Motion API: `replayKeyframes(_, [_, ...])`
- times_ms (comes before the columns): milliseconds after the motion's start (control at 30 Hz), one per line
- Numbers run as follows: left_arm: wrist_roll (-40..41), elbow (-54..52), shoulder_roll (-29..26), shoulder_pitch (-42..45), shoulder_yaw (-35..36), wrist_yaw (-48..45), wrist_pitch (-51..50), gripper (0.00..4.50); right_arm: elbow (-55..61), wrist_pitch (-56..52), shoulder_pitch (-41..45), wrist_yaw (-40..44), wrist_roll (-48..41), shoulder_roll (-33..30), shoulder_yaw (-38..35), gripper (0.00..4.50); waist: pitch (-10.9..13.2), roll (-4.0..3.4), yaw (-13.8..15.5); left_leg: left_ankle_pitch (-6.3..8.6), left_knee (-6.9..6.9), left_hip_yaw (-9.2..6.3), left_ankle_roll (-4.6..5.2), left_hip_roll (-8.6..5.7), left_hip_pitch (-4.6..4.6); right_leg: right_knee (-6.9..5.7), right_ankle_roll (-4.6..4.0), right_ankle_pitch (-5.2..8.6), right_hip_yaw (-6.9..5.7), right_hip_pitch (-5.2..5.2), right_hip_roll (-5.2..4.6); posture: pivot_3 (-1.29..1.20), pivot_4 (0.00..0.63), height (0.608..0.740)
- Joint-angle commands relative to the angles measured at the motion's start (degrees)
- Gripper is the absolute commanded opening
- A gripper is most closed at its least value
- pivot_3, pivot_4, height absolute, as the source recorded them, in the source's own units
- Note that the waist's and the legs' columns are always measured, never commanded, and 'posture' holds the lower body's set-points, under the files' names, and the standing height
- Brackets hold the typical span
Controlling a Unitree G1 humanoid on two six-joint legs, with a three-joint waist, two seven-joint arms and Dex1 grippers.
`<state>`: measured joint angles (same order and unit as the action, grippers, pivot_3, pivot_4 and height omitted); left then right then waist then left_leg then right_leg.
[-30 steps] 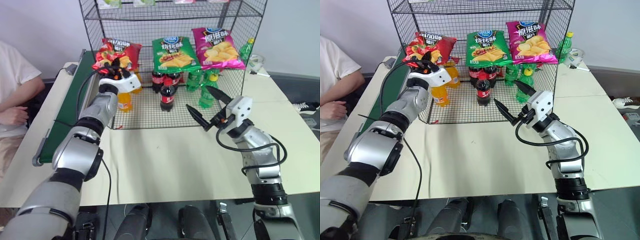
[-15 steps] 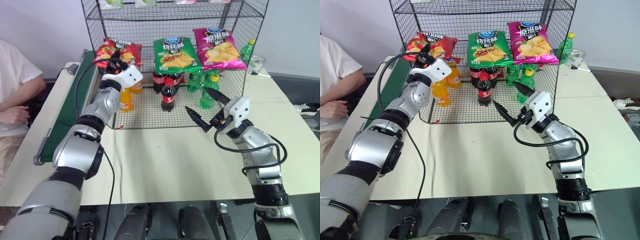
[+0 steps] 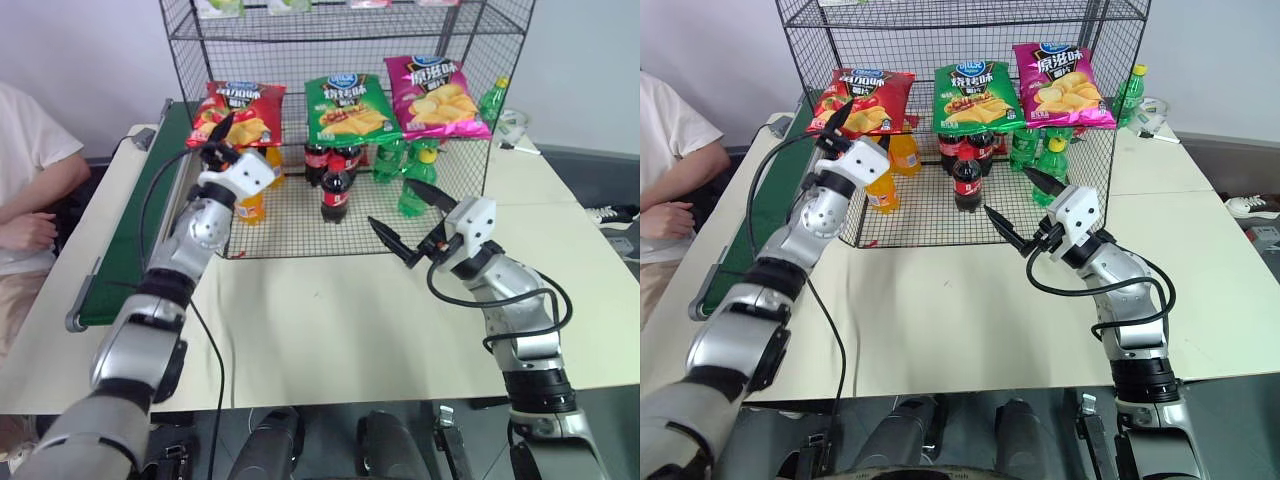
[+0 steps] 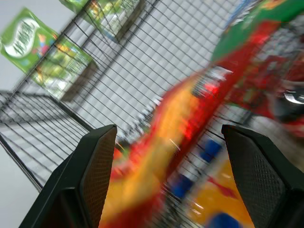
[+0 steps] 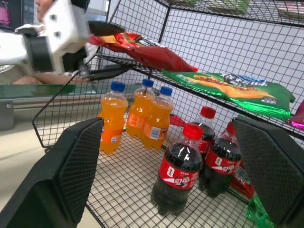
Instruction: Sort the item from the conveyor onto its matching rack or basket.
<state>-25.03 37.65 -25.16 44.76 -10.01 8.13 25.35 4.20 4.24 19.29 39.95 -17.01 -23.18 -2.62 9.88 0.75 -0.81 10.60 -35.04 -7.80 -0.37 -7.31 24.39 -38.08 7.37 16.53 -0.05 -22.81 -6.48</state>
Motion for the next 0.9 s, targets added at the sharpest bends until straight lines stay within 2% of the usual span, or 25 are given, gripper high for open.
replayKeyframes(33, [4.2, -13.7, -1.4, -4.3, 3.6, -4.8, -4.0, 3.69, 0.8, 1.0, 0.9, 0.5, -0.6, 0.1, -0.2, 4.5, 0.0, 0.0, 0.0, 0.0, 0.0, 0.0, 0.0, 0.01, 0.01, 0.0, 0.0, 0.0, 0.01, -0.01, 0.0, 0.0, 0.15, 0.74])
replayKeyframes(167, [13.0, -24.9, -1.2, -11.1, 6.5, -12.5, -7.0, 3.69, 0.7, 1.1, 0.9, 0.9, -0.7, 0.0, -0.2, 4.5, 0.0, -0.01, 0.1, 0.0, 0.0, 0.0, 0.0, 0.01, 0.0, 0.01, -0.02, 0.0, 0.02, 0.0, 0.0, 0.0, 0.15, 0.74])
replayKeyframes(267, [26.5, -35.0, -1.6, -18.0, 11.7, -20.4, -11.7, 3.69, 1.4, 0.5, 0.4, 1.6, -1.5, -0.5, -0.8, 4.5, 0.0, -0.03, 0.0, 0.0, 0.0, 0.0, 0.0, 0.02, 0.0, 0.02, -0.02, 0.0, 0.02, 0.01, -0.02, 0.0, 0.15, 0.74])
replayKeyframes(333, [30.7, -38.9, -2.1, -20.6, 14.6, -22.5, -14.5, 3.69, 1.5, 0.4, 0.2, 2.0, -1.9, -0.9, -1.3, 4.5, 0.0, -0.04, -0.1, 0.01, 0.02, 0.0, 0.0, 0.05, 0.0, 0.03, -0.03, 0.0, 0.03, -0.01, -0.02, 0.0, 0.15, 0.74])
replayKeyframes(433, [45.8, -44.0, -6.7, -27.9, 22.9, -32.0, -24.5, 3.69, 3.0, -3.3, -3.4, 8.4, -7.5, -4.7, -3.2, 4.5, 0.0, -0.07, -0.1, 0.01, 0.03, -0.02, 0.0, 0.1, 0.0, 0.04, -0.06, 0.0, 0.03, -0.01, -0.01, 0.0, 0.15, 0.74])
replayKeyframes(567, [57.1, -46.3, -13.2, -37.1, 29.1, -40.0, -39.5, 3.69, 4.3, -7.8, -6.5, 14.5, -12.4, -11.0, -5.7, 4.5, 0.0, -0.16, 0.0, 0.08, 0.03, 0.02, 0.11, 0.09, -0.02, 0.12, -0.08, 0.01, 0.04, 0.04, -0.02, 0.0, 0.15, 0.74])
replayKeyframes(667, [58.4, -47.4, -17.1, -41.4, 32.4, -43.6, -42.6, 3.69, 3.7, -7.7, -9.5, 16.7, -12.3, -15.1, -8.6, 4.5, 0.0, -0.14, 0.5, 0.1, 0.0, -0.01, 0.12, 0.11, -0.02, 0.14, -0.25, 0.11, 0.05, 0.05, -0.11, 0.0, 0.15, 0.74])
replayKeyframes(800, [57.4, -46.3, -19.1, -43.6, 35.6, -46.3, -41.5, 3.69, 3.1, -7.1, -12.5, 18.4, -12.2, -18.0, -11.4, 4.5, 0.0, -0.14, 1.4, 0.12, 0.0, 0.0, 0.11, 0.11, -0.02, 0.25, -0.31, 0.13, 0.04, 0.06, -0.21, 0.0, 0.15, 0.74])
replayKeyframes(900, [52.8, -43.6, -20.6, -45.2, 36.7, -47.8, -36.8, 3.69, 2.5, -6.8, -13.4, 19.7, -12.0, -19.7, -13.1, 4.5, 0.0, -0.17, 1.4, 0.13, 0.03, 0.05, 0.11, 0.13, -0.02, 0.3, -0.38, 0.17, 0.07, 0.12, -0.26, 0.0, 0.15, 0.74])
